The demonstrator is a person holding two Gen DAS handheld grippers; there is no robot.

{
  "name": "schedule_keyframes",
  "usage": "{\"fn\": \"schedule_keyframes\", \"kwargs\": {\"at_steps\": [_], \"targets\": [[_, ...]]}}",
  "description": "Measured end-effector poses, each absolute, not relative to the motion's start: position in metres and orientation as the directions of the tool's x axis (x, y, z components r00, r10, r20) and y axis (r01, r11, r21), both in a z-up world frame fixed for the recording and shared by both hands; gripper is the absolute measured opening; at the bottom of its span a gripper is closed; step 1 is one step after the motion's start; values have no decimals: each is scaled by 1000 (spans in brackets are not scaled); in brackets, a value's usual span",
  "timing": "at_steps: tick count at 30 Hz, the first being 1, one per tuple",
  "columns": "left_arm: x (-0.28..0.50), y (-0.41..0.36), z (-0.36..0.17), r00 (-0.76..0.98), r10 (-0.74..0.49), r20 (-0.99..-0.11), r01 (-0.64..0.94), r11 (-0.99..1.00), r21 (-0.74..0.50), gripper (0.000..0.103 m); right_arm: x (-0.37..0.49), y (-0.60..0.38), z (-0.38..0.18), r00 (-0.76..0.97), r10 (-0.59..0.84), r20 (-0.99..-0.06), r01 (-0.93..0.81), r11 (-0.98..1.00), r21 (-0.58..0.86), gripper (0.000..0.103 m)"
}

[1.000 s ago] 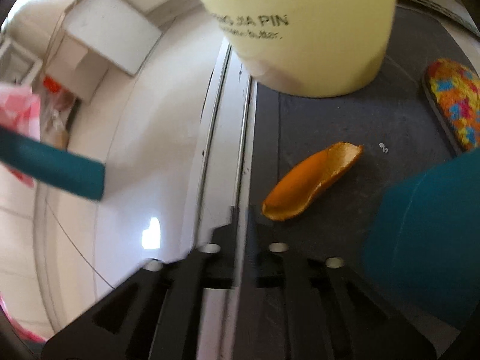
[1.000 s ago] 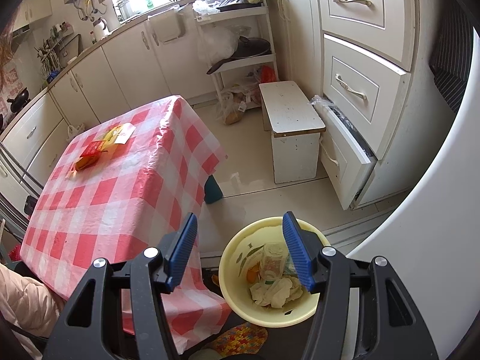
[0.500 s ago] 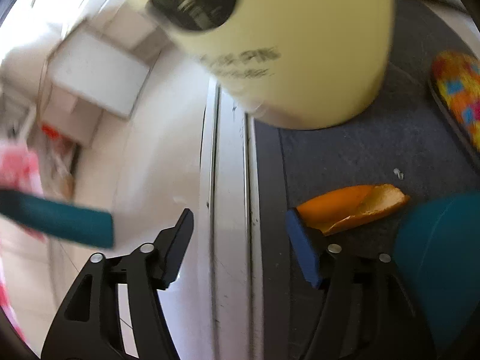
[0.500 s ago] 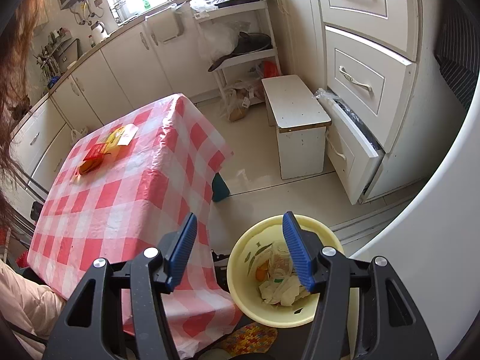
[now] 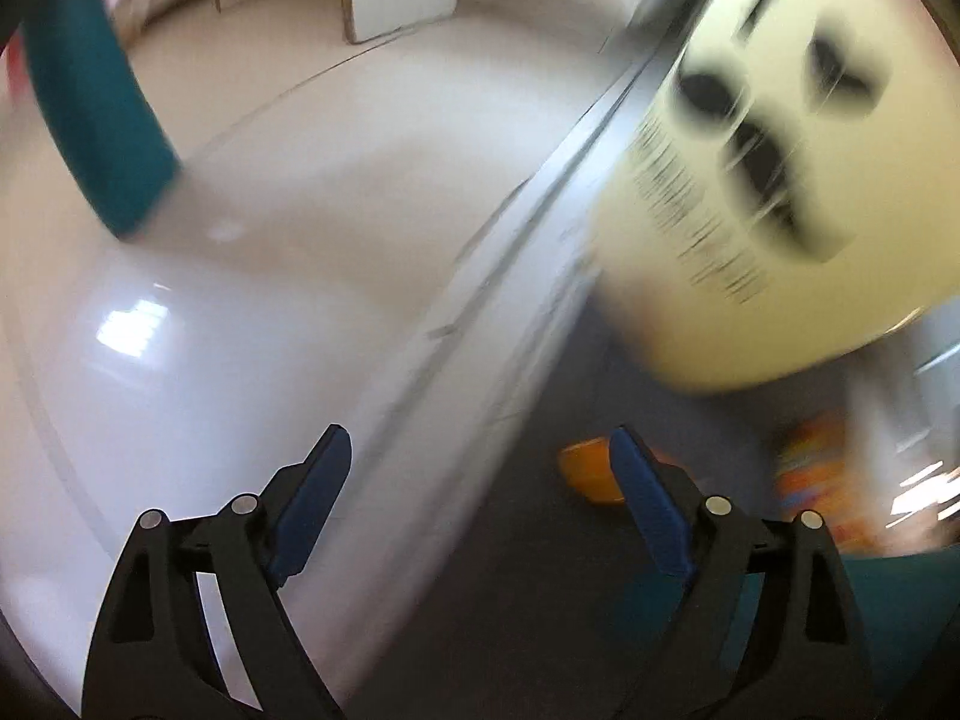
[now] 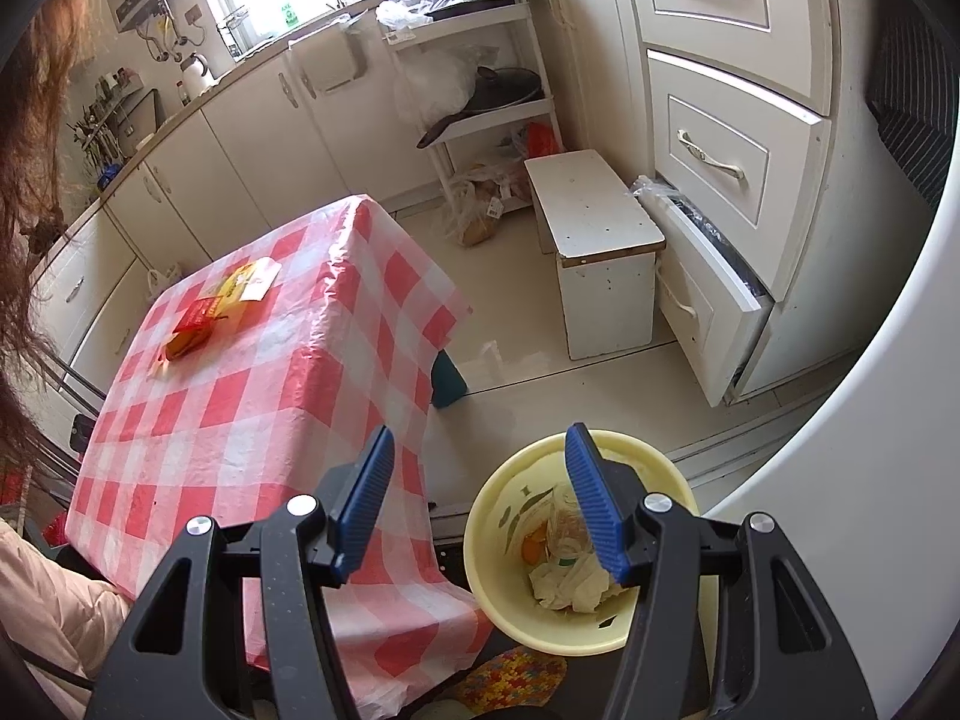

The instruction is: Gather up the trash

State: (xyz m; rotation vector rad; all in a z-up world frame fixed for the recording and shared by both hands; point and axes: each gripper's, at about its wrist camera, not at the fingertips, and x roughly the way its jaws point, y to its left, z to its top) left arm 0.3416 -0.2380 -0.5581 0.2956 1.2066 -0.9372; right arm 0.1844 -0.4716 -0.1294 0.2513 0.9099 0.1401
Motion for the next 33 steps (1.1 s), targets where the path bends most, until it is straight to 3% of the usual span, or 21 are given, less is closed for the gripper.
{"fn": "schedule_keyframes", "kwargs": {"at_steps": [7, 11, 12, 15, 18, 20, 23, 33], "targets": [[311, -290, -567, -84, -387, -918, 860, 437, -263, 85, 188, -470, -131, 597, 230, -769, -17, 961, 274, 58], [296, -318, -586, -82, -268, -960, 883, 426, -195, 80, 188, -469, -132, 591, 230, -773, -21, 963, 270, 58], [293, -323, -593, -85, -228, -970, 879, 441, -181, 72, 188, -469, -132, 592, 230, -773, -20, 962, 271, 58], [290, -329, -598, -72, -214, -974, 864, 475, -168, 61, 187, -470, -131, 596, 230, -769, -15, 961, 276, 58], [289, -330, -594, -35, -210, -977, 863, 487, -135, 35, 186, -470, -130, 599, 231, -767, -15, 961, 278, 58], [296, -326, -591, -59, -250, -967, 826, 531, -188, 20, 186, -470, -129, 601, 232, -765, -15, 960, 280, 58], [314, -307, -585, -86, -349, -933, 705, 641, -304, 12, 186, -469, -128, 605, 232, -761, -17, 960, 279, 58], [311, -191, -579, -17, -440, -898, 320, 848, -422, 10, 185, -461, -121, 622, 213, -754, -32, 968, 247, 58]]}}
